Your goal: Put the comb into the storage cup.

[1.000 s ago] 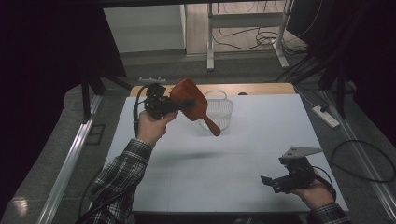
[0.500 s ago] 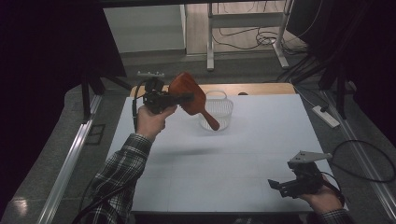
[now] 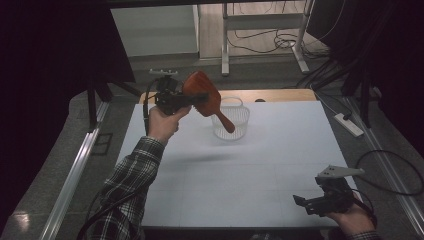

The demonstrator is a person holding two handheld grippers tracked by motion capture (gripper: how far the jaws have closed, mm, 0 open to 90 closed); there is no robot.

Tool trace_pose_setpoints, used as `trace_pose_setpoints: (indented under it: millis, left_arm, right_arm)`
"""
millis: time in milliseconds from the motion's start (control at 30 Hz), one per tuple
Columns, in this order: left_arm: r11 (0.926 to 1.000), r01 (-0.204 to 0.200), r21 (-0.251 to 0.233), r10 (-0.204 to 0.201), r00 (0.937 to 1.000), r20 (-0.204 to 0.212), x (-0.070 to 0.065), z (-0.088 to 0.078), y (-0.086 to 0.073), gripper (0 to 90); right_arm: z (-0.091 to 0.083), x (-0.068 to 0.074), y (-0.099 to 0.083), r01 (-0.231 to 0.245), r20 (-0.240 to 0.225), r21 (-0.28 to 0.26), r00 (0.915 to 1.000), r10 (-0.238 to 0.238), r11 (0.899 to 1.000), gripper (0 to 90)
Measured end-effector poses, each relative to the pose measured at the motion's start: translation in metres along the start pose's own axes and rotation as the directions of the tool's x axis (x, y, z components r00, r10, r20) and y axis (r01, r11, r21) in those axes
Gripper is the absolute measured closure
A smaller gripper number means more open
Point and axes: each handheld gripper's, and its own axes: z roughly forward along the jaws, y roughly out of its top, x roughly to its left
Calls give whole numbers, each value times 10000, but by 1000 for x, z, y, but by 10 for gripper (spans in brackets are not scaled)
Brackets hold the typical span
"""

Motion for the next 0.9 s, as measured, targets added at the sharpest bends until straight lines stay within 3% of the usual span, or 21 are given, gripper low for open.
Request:
trace_pose_setpoints:
  millis: [900]
  left_arm:
    - [9991, 327, -274, -344, 9974, -636, 16, 18, 14, 537]
  right_arm:
    - [-9, -1, -7, -37, 360, -15, 9993, 38, 10000, 0]
